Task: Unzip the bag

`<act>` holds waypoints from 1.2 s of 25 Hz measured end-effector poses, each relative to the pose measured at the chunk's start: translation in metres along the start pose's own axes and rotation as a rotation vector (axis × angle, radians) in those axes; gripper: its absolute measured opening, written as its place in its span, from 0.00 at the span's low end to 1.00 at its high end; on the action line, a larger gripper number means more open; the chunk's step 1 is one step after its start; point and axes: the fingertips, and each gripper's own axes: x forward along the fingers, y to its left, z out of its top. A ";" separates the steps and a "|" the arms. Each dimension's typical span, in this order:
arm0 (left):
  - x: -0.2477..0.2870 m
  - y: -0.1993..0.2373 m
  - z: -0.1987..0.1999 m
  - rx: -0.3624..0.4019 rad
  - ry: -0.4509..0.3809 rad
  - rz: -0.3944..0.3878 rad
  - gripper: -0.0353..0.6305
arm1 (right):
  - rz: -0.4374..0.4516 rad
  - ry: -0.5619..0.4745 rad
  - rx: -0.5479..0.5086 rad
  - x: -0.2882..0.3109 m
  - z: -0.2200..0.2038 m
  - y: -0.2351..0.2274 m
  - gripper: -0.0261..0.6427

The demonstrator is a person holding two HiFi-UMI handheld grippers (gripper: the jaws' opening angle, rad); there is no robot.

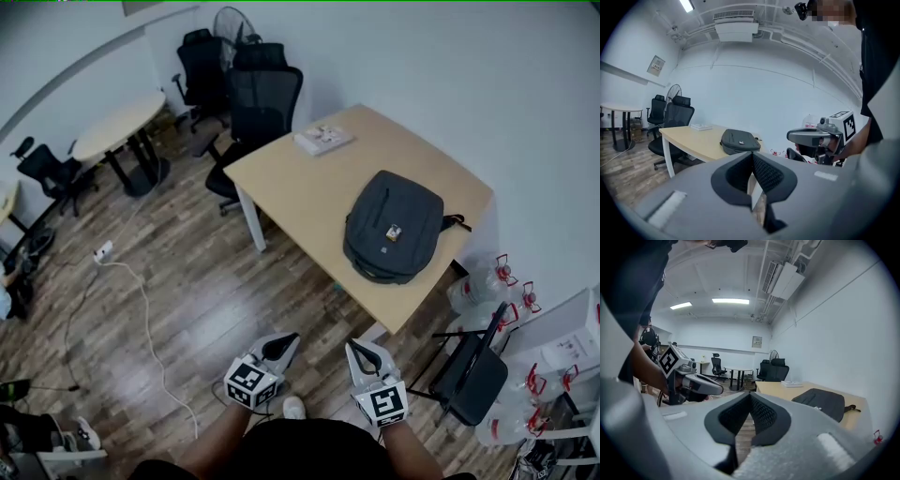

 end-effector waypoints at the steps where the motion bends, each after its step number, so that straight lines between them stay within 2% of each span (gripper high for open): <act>1: -0.002 0.002 -0.001 0.000 -0.002 0.001 0.08 | -0.003 0.007 -0.001 0.002 0.000 0.001 0.04; 11: -0.028 0.027 -0.005 0.008 -0.001 0.002 0.08 | -0.048 -0.048 0.028 0.021 0.007 0.013 0.04; 17: -0.044 0.044 -0.001 -0.003 -0.026 0.022 0.08 | -0.046 -0.079 0.048 0.032 0.019 0.019 0.04; 27: -0.038 0.073 0.000 -0.036 -0.025 0.045 0.08 | -0.015 -0.058 0.058 0.064 0.022 0.010 0.04; 30: -0.031 0.093 0.003 0.008 -0.002 0.077 0.08 | -0.005 -0.059 0.059 0.081 0.024 -0.001 0.04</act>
